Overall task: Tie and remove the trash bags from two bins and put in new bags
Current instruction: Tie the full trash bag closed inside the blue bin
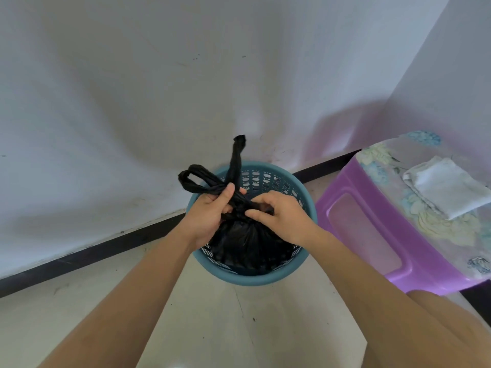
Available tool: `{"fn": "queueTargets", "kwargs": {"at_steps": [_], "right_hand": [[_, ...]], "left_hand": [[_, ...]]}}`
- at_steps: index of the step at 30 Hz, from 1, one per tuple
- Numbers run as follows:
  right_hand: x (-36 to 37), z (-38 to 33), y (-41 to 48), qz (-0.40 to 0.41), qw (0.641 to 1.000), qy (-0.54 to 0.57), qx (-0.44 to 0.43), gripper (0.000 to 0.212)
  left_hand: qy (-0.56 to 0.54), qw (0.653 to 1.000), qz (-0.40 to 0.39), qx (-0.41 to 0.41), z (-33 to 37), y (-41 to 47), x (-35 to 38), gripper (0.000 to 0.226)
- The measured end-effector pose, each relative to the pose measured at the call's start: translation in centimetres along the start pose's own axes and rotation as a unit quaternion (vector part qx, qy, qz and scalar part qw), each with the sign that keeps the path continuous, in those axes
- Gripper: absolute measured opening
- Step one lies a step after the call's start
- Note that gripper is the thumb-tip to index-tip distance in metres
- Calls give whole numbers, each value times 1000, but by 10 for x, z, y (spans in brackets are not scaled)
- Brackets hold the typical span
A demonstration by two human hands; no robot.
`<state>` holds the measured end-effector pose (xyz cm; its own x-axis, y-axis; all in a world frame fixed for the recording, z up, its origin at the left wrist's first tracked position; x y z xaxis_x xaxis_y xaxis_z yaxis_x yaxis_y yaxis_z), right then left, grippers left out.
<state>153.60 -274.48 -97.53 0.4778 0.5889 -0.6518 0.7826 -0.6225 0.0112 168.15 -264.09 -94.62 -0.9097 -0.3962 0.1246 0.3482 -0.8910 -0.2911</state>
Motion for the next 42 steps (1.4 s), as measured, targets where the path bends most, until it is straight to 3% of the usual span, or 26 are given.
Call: {"fn": "queueTargets", "kwargs": {"at_steps": [2,5,8,10,15,18,20,22,25,28,31,35,38,42], "right_hand": [[0,3,-3,12,995,80,51,13],[4,4,-4,20,995,88,50,11],[5,3,-2,5,997,63,31,13],[3,1,-2,-18,998,54,26,15],[-3,-4,-2,-66,987,119,88,14],[-12,1,1,-89,958,197,186,17],[-19,2,4,-88,940,228,237,37],[-22,-2,5,-79,910,310,266,41],[-23,-13,8,-87,852,446,261,41],[-19,-26,8,-25,815,531,231,30],[-22,-33,7,57,752,618,223,24],[-42,-23,8,145,707,655,225,29],[-41,-19,6,144,691,666,242,30],[-34,-19,2,125,693,658,265,30]], "left_hand": [[-67,997,22,-16,-3,3,-6,38],[-98,995,4,-30,-1,3,-8,39],[-38,997,-71,-10,8,-2,-6,29],[22,993,-116,-15,8,-2,-7,36],[62,991,-96,-67,6,-1,-11,29],[62,990,-112,-55,4,-3,-11,35],[81,987,-126,-51,3,-6,-9,38],[100,983,-145,-53,1,-7,-8,39],[136,971,-185,-59,-2,-4,-9,40],[124,968,-207,-66,-5,-2,-5,47],[51,982,-169,-61,-12,3,-1,56],[-127,989,-53,-52,-24,9,-6,48],[-178,983,-24,-47,-27,11,-10,41],[-160,985,-6,-72,-27,11,-9,44]]}}
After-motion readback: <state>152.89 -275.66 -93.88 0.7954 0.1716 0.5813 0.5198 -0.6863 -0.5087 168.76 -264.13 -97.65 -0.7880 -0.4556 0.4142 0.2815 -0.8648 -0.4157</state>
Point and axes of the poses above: each hand's wrist, its own y-axis towards the middle knuckle, its own x-axis out of the palm, z = x × y, the point moved 2 cm from there along y, towards the middle knuckle, and after that the axes turned 4 degrees about x, right-handed, at the moved point
